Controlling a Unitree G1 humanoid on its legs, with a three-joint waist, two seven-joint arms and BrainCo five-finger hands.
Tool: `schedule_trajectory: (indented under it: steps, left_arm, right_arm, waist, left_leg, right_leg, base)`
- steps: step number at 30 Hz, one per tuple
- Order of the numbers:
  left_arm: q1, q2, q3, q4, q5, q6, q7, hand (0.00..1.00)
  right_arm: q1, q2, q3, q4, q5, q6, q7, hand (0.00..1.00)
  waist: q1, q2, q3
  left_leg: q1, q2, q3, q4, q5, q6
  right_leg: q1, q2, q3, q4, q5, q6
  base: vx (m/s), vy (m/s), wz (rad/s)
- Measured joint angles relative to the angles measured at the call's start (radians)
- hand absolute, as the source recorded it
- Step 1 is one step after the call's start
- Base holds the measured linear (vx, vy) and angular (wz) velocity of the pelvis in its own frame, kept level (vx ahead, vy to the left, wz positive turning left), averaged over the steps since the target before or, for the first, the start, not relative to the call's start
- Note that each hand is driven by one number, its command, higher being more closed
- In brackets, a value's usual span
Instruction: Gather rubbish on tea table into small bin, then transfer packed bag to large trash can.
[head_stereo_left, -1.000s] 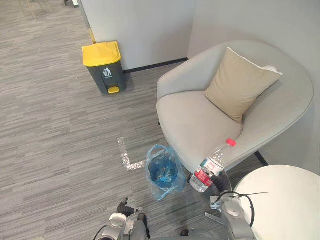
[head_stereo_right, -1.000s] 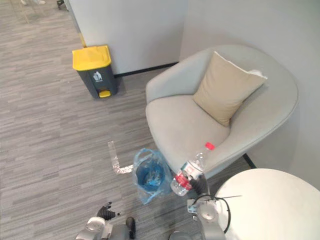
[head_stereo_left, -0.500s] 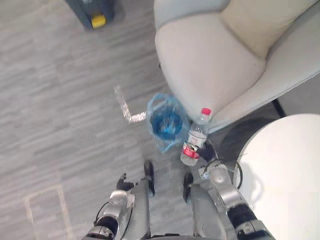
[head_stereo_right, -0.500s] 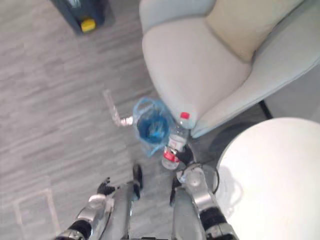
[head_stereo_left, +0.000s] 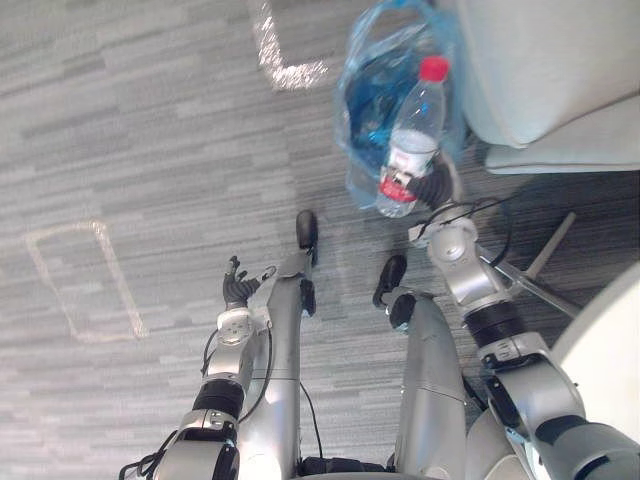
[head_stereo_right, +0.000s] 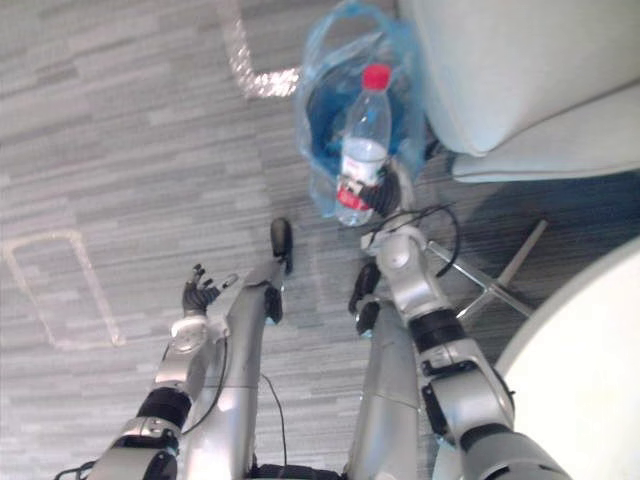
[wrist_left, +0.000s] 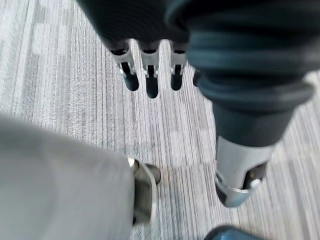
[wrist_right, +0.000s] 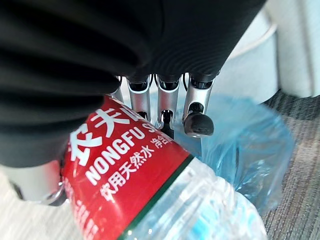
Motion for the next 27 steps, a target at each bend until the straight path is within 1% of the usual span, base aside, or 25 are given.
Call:
schedule_trajectory:
  steps: [1, 2, 5, 11, 14, 19, 20, 25, 27]
  left_arm:
    - [0.009, -0.003, -0.001, -0.017, -0.003, -0.001, -0.001, 0.00]
    - [0.032, -0.005, -0.005, -0.062, -0.009, -0.013, -0.006, 0.00]
    - [0.066, -0.002, -0.020, -0.128, -0.011, -0.033, -0.011, 0.00]
    - [0.096, 0.013, -0.043, -0.177, -0.011, -0.040, -0.018, 0.00]
    - [0.112, 0.020, -0.054, -0.196, -0.011, -0.052, -0.035, 0.00]
    - [0.126, 0.038, -0.081, -0.214, -0.010, -0.066, -0.042, 0.00]
    - [0.126, 0.042, -0.086, -0.218, -0.010, -0.066, -0.043, 0.00]
    - [0.130, 0.059, -0.109, -0.222, -0.009, -0.069, -0.042, 0.00]
    - [0.148, 0.062, -0.116, -0.222, -0.009, -0.071, -0.041, 0.00]
  right_arm:
    - [-0.006, -0.004, -0.003, 0.003, 0.005, 0.000, -0.003, 1.00]
    - [-0.023, -0.019, -0.005, 0.005, 0.024, 0.000, -0.010, 1.00]
    - [-0.051, -0.053, -0.008, 0.005, 0.033, 0.000, -0.022, 1.00]
    - [-0.097, -0.086, -0.010, 0.005, 0.050, -0.004, -0.037, 1.00]
    - [-0.113, -0.109, -0.010, 0.005, 0.065, -0.006, -0.040, 1.00]
    - [-0.124, -0.129, -0.010, 0.004, 0.064, -0.014, -0.055, 1.00]
    - [-0.125, -0.131, -0.010, 0.004, 0.064, -0.014, -0.063, 0.00]
    - [-0.125, -0.133, -0.009, 0.005, 0.063, -0.015, -0.080, 0.00]
    - [-0.123, -0.133, -0.009, 0.005, 0.063, -0.016, -0.087, 0.00]
  waist:
    - [0.001, 0.000, 0.000]
    - [0.002, 0.000, 0.000]
    - [0.005, 0.000, 0.000]
    - [0.007, 0.000, 0.000]
    - [0.006, -0.001, -0.003]
    - [0.007, 0.000, -0.012]
    - [0.007, -0.001, -0.012]
    - [0.006, 0.000, -0.018]
    - [0.006, 0.000, -0.046]
  left_leg:
    - [-0.009, -0.003, 0.001, 0.000, -0.001, 0.002]
    - [-0.032, -0.004, 0.010, 0.000, -0.001, 0.002]
    - [-0.069, -0.003, 0.024, 0.003, 0.004, 0.004]
    - [-0.089, -0.003, 0.038, 0.002, 0.014, 0.008]
    - [-0.098, -0.003, 0.040, 0.003, 0.014, 0.008]
    - [-0.118, -0.002, 0.038, 0.017, 0.015, 0.009]
    - [-0.120, -0.002, 0.039, 0.017, 0.016, 0.009]
    - [-0.124, -0.002, 0.038, 0.017, 0.018, 0.009]
    - [-0.142, -0.001, 0.038, 0.017, 0.020, 0.008]
  right_leg:
    - [-0.010, -0.004, 0.000, 0.004, -0.001, 0.000]
    - [-0.036, -0.013, -0.001, 0.017, -0.007, 0.001]
    - [-0.074, -0.025, -0.003, 0.036, -0.017, 0.003]
    - [-0.103, -0.034, 0.001, 0.043, -0.019, 0.001]
    - [-0.116, -0.036, 0.001, 0.051, -0.021, -0.002]
    - [-0.138, -0.039, 0.001, 0.075, -0.029, -0.014]
    - [-0.143, -0.040, 0.002, 0.078, -0.029, -0.015]
    - [-0.152, -0.041, 0.003, 0.092, -0.032, -0.019]
    - [-0.171, -0.041, 0.002, 0.094, -0.031, -0.019]
  base:
    - [-0.03, 0.013, 0.23]
    - [-0.02, 0.009, 0.23]
    - [-0.03, 0.007, 0.20]
    - [0.00, 0.000, 0.01]
    - [0.00, 0.000, 0.00]
    - [-0.04, 0.008, 0.03]
    - [-0.06, 0.014, 0.03]
    - [-0.07, 0.017, 0.02]
    - [-0.07, 0.020, 0.02]
